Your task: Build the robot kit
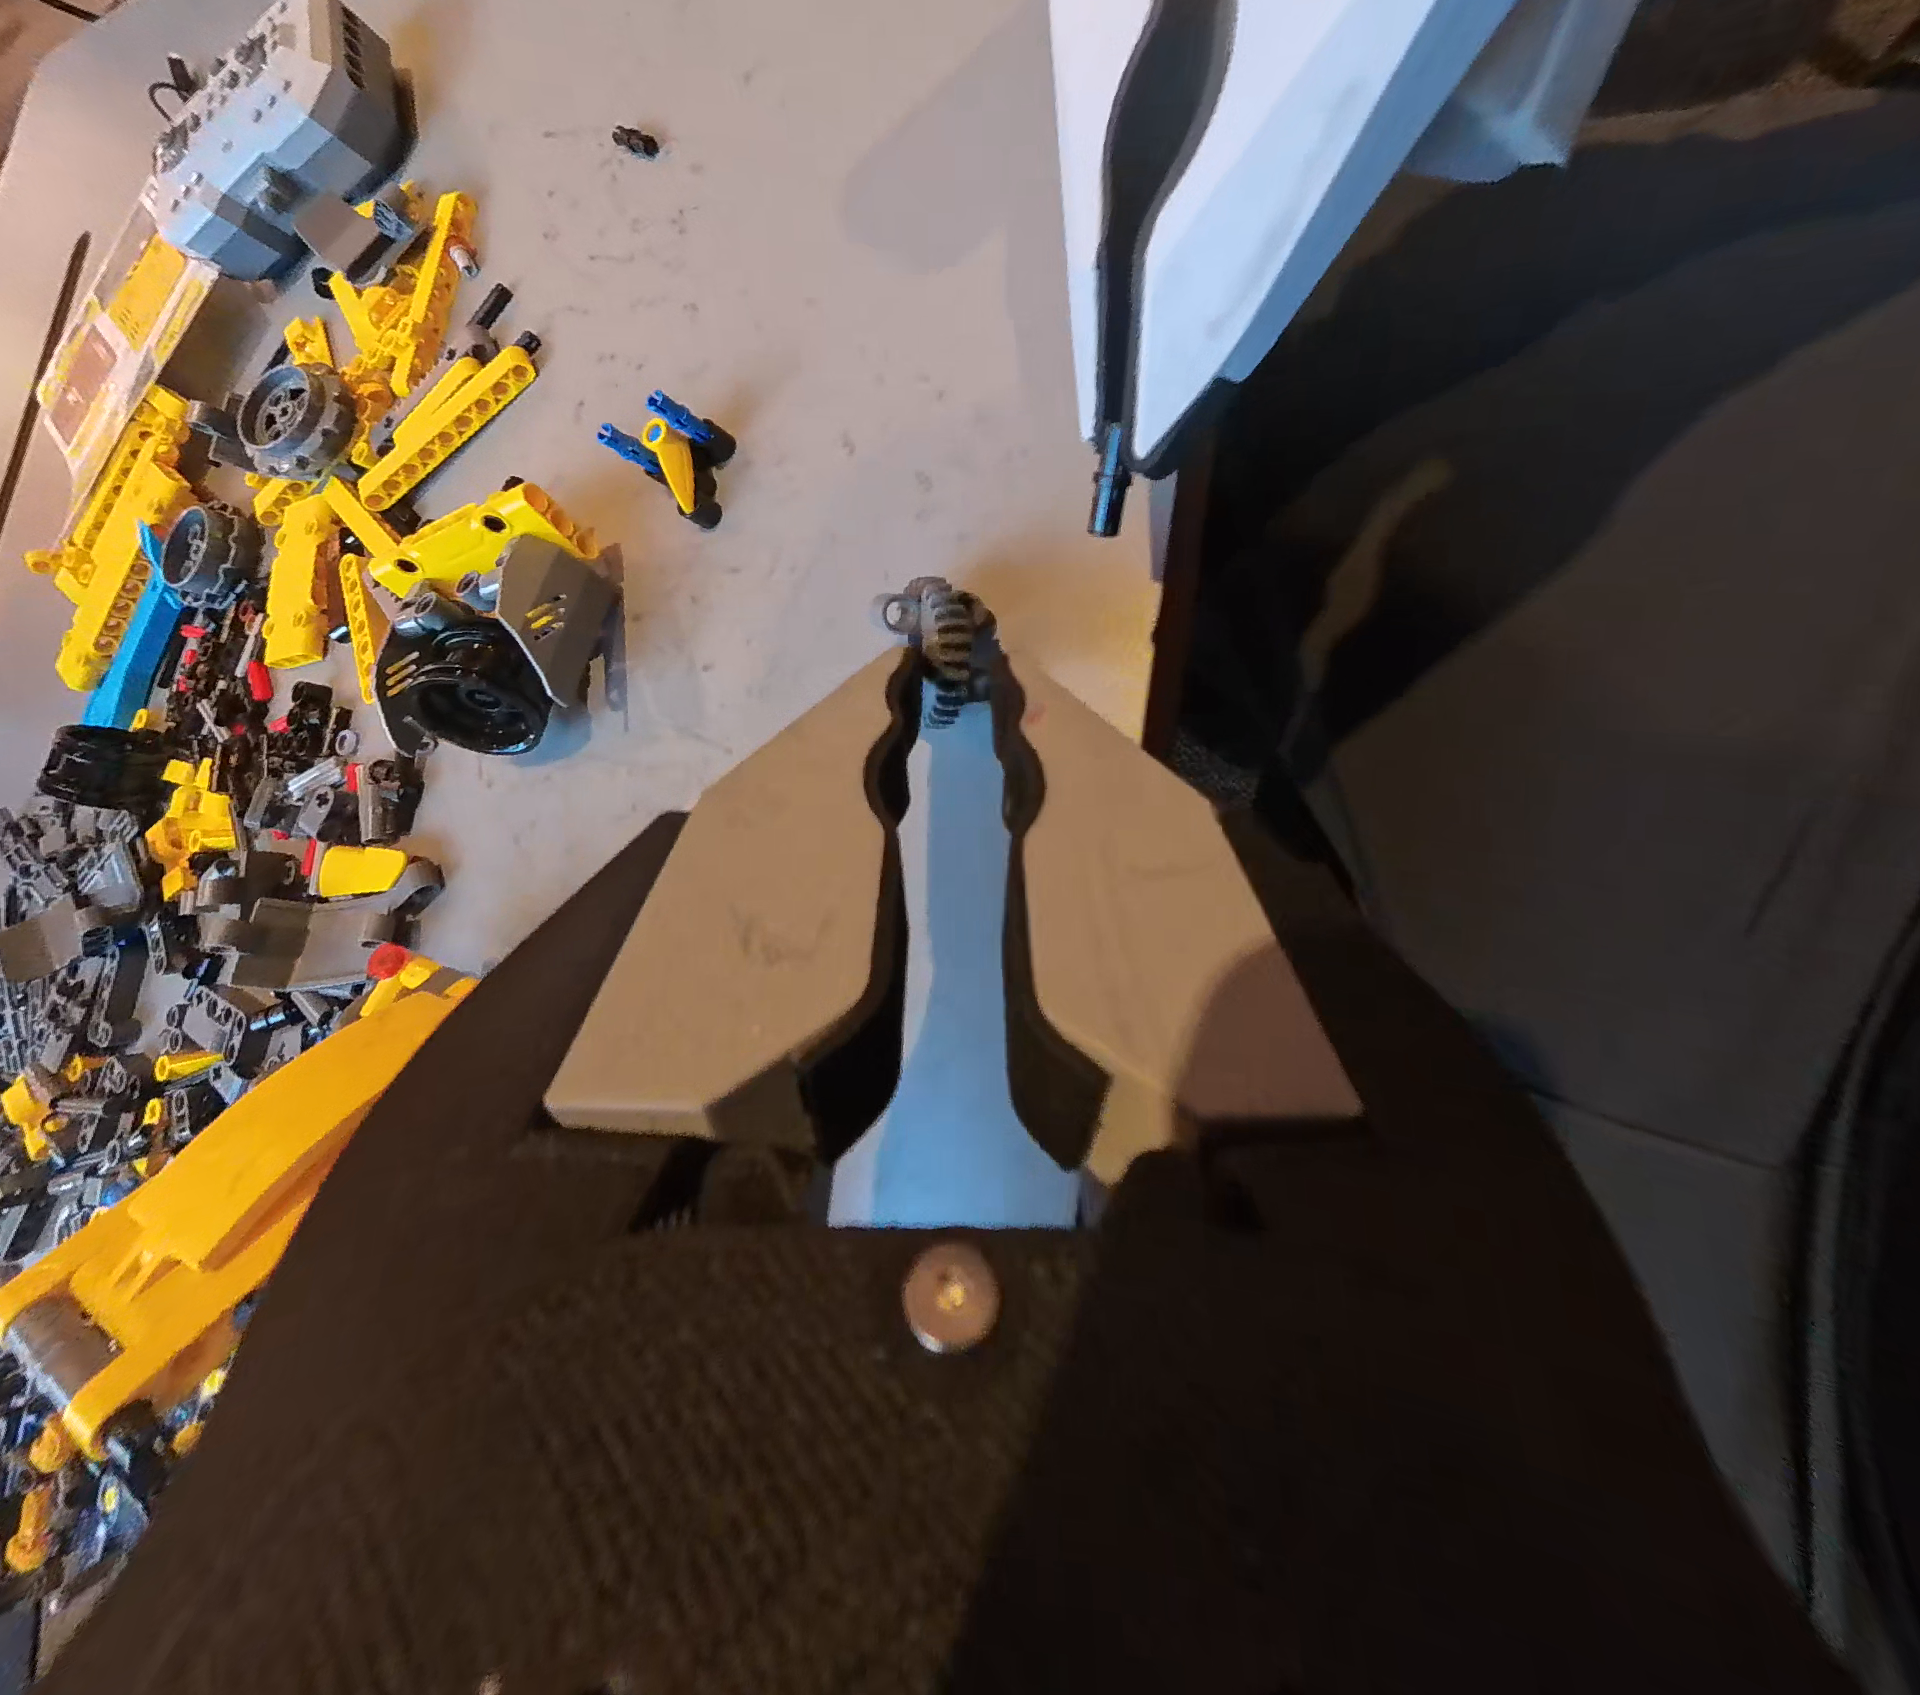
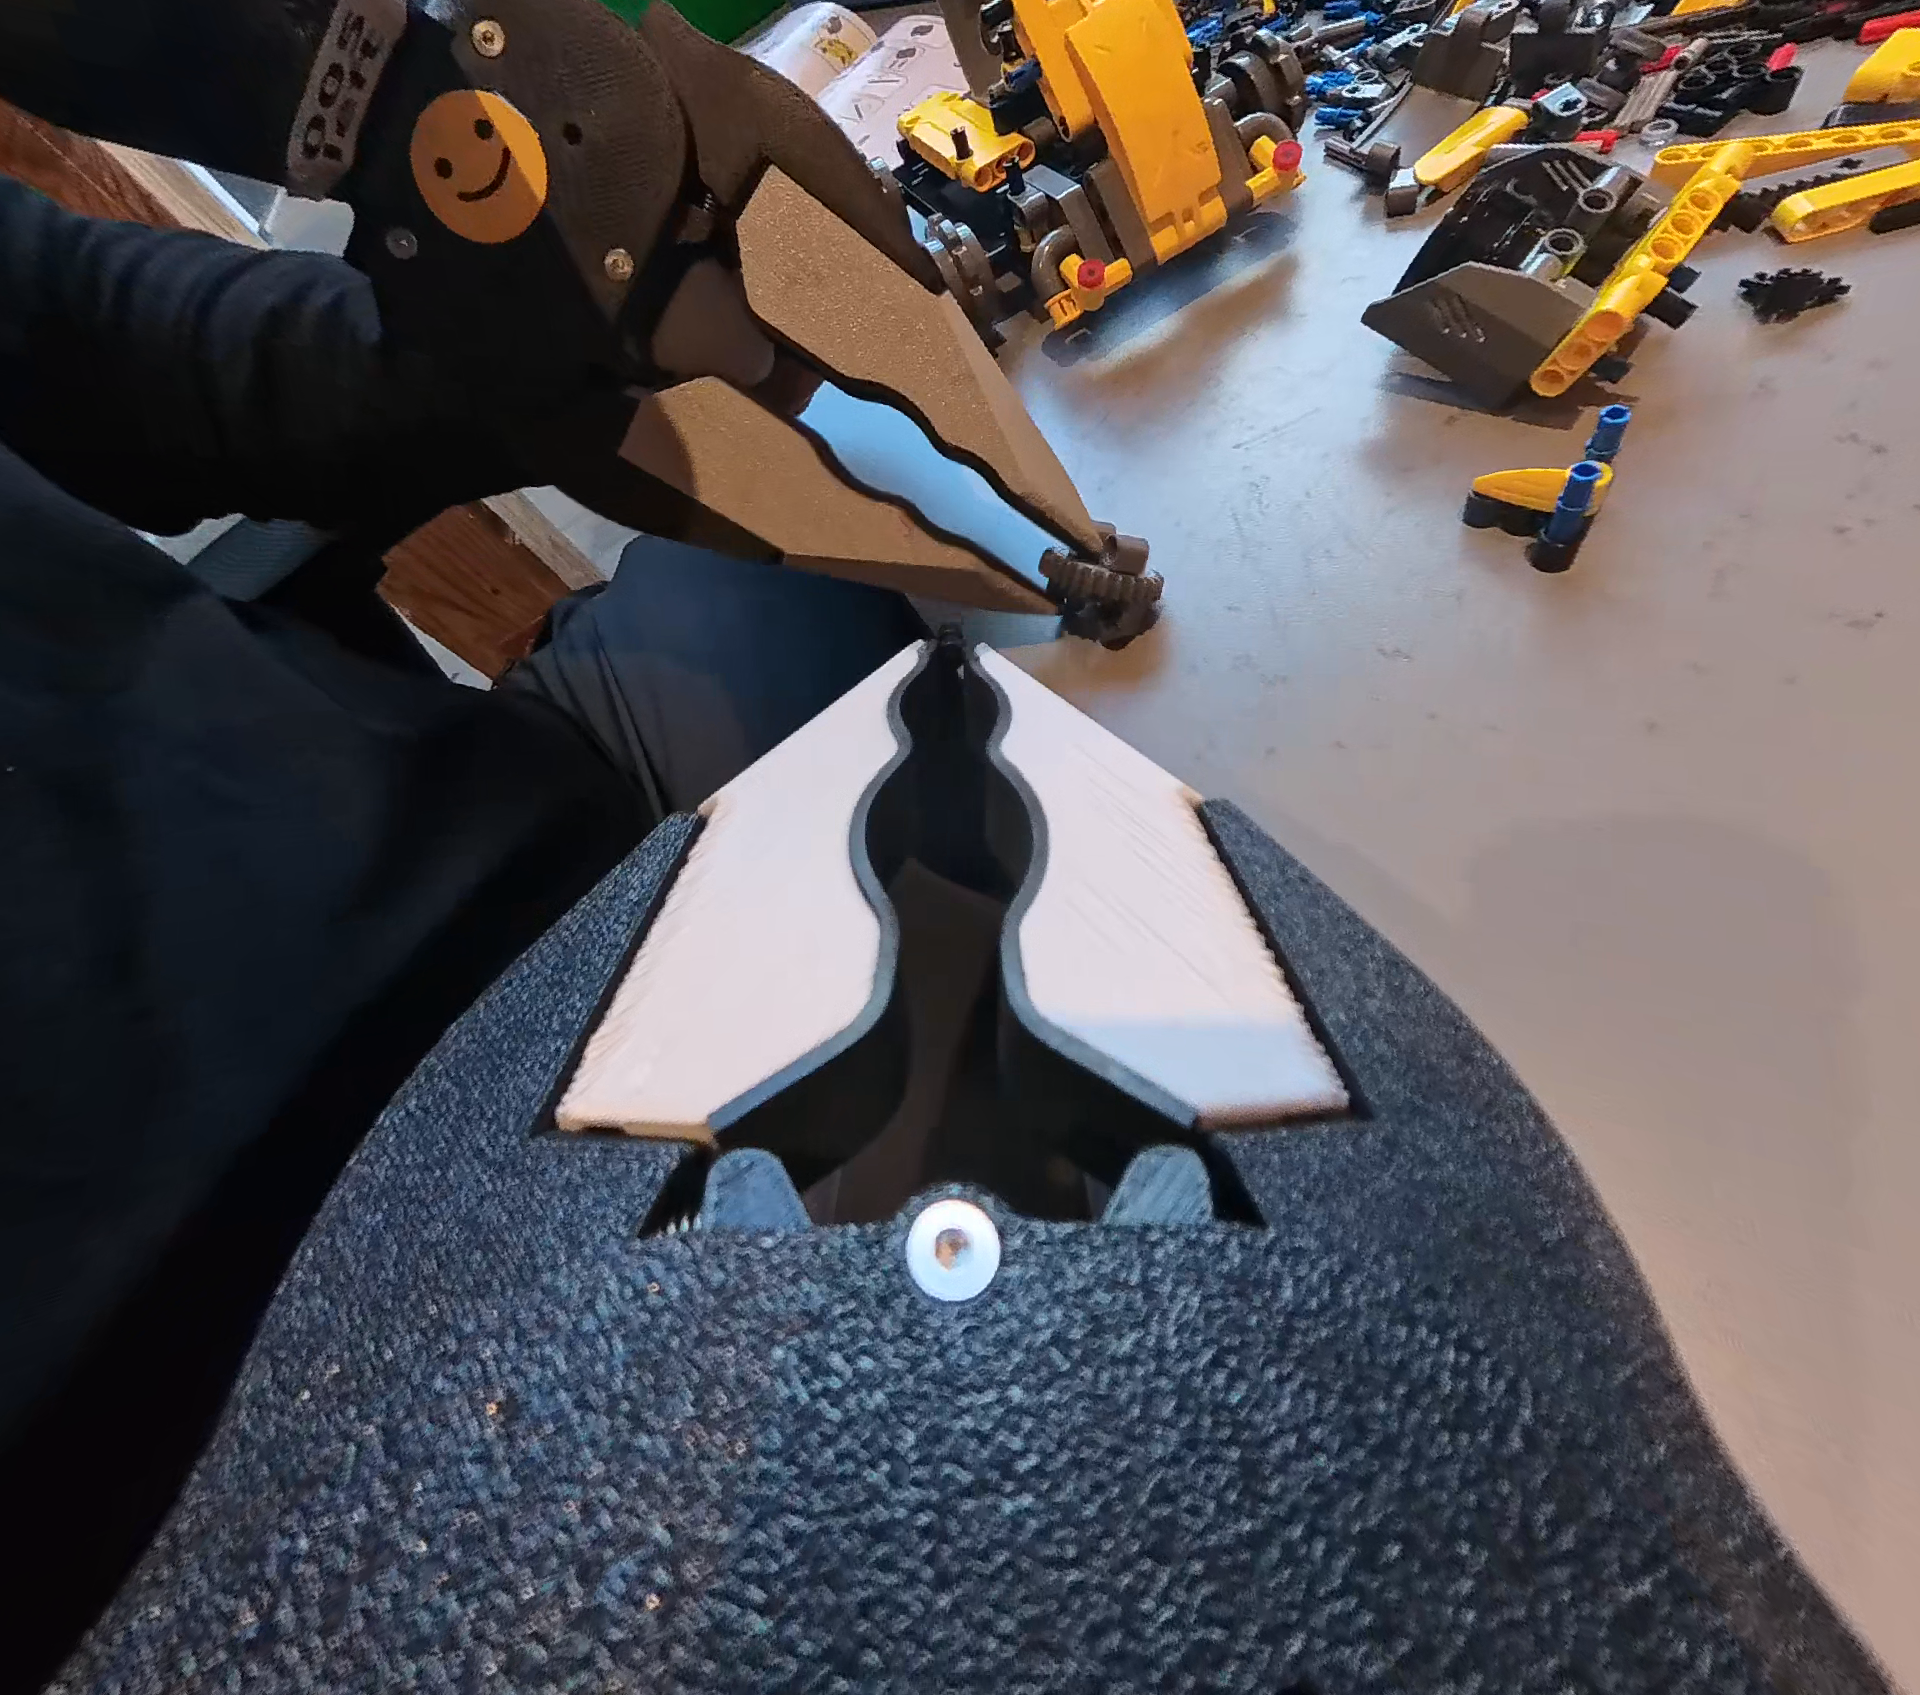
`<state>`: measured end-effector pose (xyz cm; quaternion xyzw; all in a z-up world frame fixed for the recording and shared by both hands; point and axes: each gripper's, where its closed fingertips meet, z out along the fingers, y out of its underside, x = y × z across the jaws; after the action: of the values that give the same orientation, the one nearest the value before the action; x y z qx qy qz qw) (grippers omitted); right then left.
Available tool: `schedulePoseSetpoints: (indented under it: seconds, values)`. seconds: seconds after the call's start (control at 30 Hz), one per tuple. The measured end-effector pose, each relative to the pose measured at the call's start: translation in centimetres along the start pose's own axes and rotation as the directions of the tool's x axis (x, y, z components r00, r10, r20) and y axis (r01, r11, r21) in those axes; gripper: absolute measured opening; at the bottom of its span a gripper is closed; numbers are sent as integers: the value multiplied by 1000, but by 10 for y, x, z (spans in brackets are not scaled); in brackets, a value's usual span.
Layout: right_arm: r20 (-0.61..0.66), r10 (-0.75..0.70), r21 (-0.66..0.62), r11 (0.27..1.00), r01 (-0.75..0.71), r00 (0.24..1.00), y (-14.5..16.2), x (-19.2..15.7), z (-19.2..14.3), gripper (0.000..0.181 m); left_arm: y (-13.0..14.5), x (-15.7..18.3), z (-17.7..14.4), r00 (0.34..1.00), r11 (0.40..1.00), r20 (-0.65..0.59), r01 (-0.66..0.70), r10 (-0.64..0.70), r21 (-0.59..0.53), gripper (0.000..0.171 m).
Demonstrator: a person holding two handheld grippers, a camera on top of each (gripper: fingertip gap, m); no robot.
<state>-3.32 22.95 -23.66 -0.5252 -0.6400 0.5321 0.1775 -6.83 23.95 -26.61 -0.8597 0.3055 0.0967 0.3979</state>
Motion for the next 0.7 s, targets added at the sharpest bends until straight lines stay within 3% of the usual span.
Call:
schedulePoseSetpoints:
  seconds: [0.2, 0.3, 0.5, 0.7]
  values:
    - [-5, -8, -12, 1000, 7, 1000, 1, 1, 2, 4, 1, -8, 4, 1000, 1000, -4, 3, -4, -25, 7]
    - [-54, -55, -27, 998, 54, 997, -1, 5, -1, 4, -1, -4, 0, 987, 995, -131, 93, -98, -43, 7]
    - [-148, -239, -165, 963, 214, 960, -6, 11, -3, 4, -8, 3, -12, 860, 958, -422, 254, -287, -134, 7]
    - [-154, -330, -386, 888, 250, 931, 0, 22, 8, 4, -4, 4, -7, 734, 901, -523, 363, -433, -236, 6]
